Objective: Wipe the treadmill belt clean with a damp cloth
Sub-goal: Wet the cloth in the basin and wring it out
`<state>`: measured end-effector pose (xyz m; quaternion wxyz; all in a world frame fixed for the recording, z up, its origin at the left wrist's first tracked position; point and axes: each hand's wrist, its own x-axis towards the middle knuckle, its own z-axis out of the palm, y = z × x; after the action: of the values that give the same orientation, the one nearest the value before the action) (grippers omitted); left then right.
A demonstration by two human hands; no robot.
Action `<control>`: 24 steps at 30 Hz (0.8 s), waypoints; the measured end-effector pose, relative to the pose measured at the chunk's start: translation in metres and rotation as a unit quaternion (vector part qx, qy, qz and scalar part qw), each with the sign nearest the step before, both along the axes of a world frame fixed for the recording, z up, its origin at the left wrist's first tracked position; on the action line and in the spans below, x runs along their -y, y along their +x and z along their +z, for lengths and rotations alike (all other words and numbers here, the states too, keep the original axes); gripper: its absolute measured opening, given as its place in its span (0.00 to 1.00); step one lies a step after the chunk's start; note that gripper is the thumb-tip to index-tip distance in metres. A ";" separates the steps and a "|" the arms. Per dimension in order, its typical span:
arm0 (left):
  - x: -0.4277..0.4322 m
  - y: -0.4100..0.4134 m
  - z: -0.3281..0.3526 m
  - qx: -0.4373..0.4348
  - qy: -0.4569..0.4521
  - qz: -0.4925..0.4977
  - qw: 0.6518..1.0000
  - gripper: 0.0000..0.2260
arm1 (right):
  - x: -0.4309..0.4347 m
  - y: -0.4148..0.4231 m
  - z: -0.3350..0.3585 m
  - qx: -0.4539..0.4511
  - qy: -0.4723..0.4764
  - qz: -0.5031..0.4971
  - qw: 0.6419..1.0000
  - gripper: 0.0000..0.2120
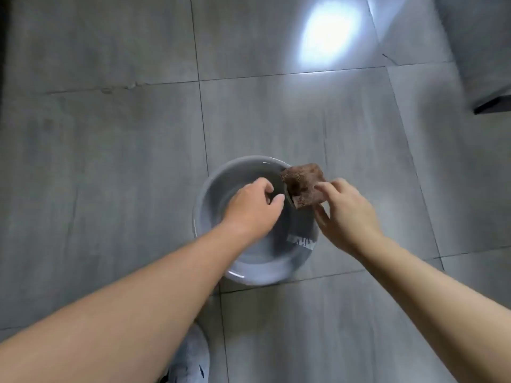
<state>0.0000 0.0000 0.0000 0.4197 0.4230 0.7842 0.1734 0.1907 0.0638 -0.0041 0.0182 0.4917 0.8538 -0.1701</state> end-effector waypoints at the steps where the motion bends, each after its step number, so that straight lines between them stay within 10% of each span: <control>1: -0.009 0.002 -0.012 0.008 0.007 0.009 1.000 0.14 | -0.005 0.001 -0.012 -0.021 0.016 -0.002 1.000 0.15; 8: -0.043 0.022 -0.064 0.085 -0.023 0.076 0.993 0.26 | -0.027 0.003 -0.048 -0.049 -0.003 -0.064 0.997 0.23; 20: -0.042 0.025 -0.052 0.371 0.033 0.158 0.915 0.03 | -0.026 -0.010 -0.039 -0.263 -0.165 -0.196 0.930 0.13; 24: -0.027 -0.005 -0.017 0.471 0.037 0.125 0.872 0.07 | -0.013 -0.023 -0.015 -0.388 -0.284 -0.254 0.839 0.26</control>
<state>-0.0046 0.0266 -0.0172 0.6981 0.2046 0.5327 0.4324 0.1681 0.0769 -0.0189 -0.2199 0.5579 0.5507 -0.5806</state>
